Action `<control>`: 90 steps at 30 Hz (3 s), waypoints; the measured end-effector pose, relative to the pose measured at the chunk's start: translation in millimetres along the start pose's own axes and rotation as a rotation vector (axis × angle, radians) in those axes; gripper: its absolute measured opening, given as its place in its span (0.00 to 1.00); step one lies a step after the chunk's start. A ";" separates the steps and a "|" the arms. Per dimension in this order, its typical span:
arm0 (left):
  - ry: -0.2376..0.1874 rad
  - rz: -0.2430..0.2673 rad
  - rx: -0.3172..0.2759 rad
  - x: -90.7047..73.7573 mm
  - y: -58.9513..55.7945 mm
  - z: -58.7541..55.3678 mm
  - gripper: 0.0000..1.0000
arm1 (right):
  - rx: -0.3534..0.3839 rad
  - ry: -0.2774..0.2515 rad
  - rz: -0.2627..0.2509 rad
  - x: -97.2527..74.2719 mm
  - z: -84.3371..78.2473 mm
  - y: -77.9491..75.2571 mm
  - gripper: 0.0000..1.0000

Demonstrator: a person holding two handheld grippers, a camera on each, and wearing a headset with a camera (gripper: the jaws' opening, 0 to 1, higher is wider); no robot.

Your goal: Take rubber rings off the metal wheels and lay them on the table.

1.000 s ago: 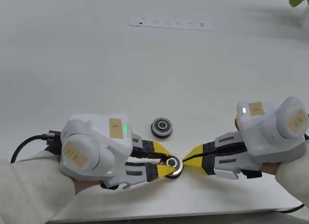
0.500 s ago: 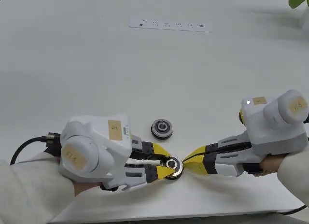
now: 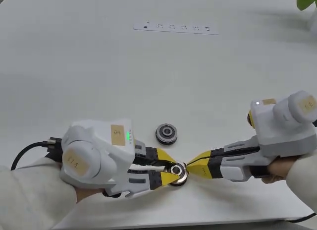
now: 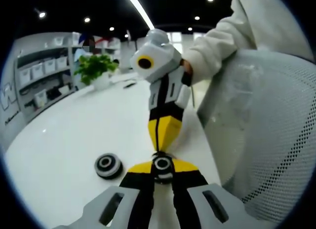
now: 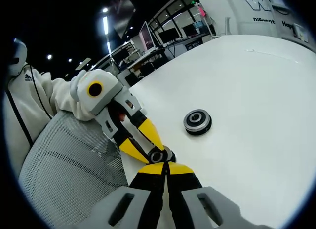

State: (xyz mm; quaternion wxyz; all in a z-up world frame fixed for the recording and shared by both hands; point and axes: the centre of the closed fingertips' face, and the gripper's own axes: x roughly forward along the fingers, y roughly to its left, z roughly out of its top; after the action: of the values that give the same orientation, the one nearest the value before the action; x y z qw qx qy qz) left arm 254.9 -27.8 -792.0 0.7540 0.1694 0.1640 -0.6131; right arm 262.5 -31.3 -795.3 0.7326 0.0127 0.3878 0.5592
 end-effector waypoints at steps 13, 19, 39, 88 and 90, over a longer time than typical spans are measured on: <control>0.006 0.001 -0.002 -0.1 0.3 0.0 0.13 | 0.014 -0.004 0.004 -0.2 1.5 0.3 0.00; 0.008 0.001 0.000 -0.1 0.3 -0.1 0.13 | 0.023 -0.011 0.010 -0.2 2.4 0.8 0.00; 0.008 0.002 -0.001 -0.6 -0.3 -0.3 0.13 | 0.005 -0.016 0.022 0.0 3.3 3.6 0.00; 0.006 0.003 -0.009 -0.6 -0.5 -0.4 0.13 | -0.028 -0.031 0.040 0.0 8.4 10.0 0.00; 0.005 0.003 -0.010 -0.7 -0.4 -0.5 0.13 | -0.029 -0.035 0.040 -0.4 8.9 9.4 0.00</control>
State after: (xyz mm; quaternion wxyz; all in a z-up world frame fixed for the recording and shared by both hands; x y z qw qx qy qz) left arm 254.3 -27.1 -792.2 0.7555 0.1672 0.1687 -0.6106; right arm 260.0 -24.4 -784.6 0.7281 0.0196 0.3665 0.5789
